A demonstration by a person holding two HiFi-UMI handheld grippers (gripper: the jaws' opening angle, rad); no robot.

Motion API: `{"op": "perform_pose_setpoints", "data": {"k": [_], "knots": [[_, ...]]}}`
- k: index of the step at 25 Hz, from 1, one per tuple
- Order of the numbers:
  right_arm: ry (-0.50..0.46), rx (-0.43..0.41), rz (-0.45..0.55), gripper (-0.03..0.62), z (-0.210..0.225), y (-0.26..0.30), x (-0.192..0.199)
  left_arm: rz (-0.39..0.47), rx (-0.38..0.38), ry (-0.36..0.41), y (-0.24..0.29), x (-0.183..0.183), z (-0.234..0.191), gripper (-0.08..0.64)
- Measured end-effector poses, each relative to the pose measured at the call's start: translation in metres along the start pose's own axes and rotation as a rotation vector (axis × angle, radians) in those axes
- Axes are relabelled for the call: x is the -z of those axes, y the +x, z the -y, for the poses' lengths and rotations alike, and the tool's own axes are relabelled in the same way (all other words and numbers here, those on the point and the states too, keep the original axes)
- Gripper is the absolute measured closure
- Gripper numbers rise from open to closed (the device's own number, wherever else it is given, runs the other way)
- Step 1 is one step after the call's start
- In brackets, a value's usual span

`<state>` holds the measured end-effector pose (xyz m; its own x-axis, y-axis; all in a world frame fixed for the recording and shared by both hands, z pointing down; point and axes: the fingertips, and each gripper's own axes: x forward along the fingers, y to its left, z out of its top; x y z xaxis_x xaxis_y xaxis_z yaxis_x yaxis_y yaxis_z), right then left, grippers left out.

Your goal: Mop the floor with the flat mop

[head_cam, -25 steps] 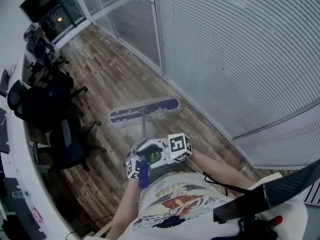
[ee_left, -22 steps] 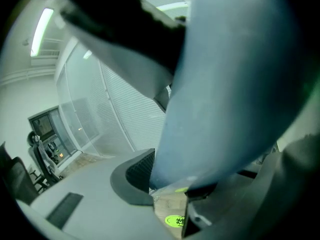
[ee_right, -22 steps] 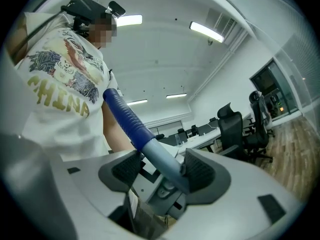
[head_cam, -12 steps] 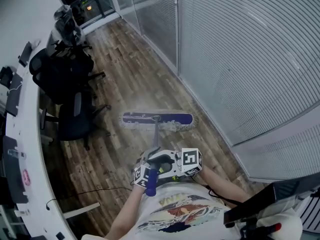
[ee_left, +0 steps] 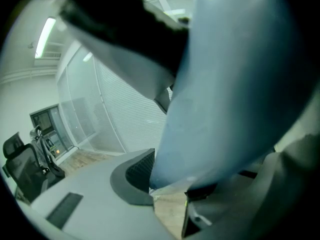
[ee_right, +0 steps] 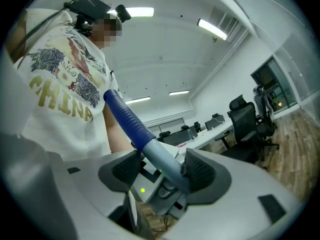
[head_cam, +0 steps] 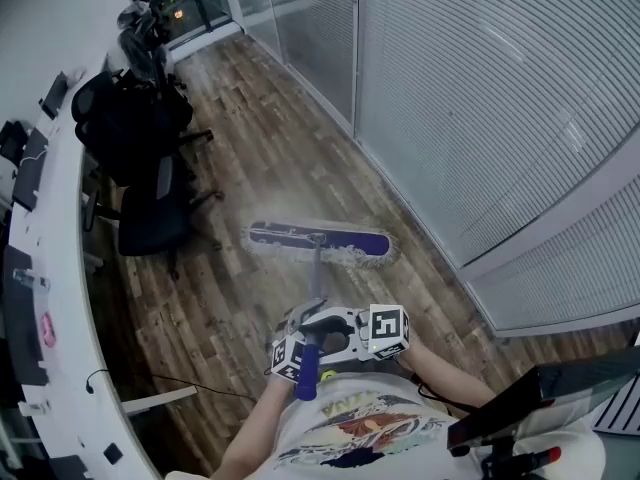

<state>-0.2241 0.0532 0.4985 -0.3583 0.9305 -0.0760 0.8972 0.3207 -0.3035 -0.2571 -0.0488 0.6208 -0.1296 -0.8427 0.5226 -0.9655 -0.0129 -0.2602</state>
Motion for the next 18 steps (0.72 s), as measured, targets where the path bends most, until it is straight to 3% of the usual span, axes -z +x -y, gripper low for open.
{"op": "perform_pose_setpoints", "data": {"k": [6, 9, 12, 18], "knots": [[0.012, 0.027, 0.005, 0.331, -0.102, 0.057, 0.029, 0.015, 0.028, -0.009, -0.089, 0.022, 0.08, 0.472], [0.022, 0.032, 0.013, 0.331, -0.128, 0.071, 0.026, 0.016, 0.046, -0.014, -0.117, 0.02, 0.096, 0.472], [0.024, 0.049, 0.034, 0.331, -0.132, 0.082, 0.009, 0.003, 0.085, -0.01, -0.132, 0.016, 0.094, 0.472], [0.015, 0.159, 0.11, 0.331, -0.101, 0.073, -0.022, -0.034, 0.21, 0.078, -0.123, -0.001, 0.072, 0.472]]}}
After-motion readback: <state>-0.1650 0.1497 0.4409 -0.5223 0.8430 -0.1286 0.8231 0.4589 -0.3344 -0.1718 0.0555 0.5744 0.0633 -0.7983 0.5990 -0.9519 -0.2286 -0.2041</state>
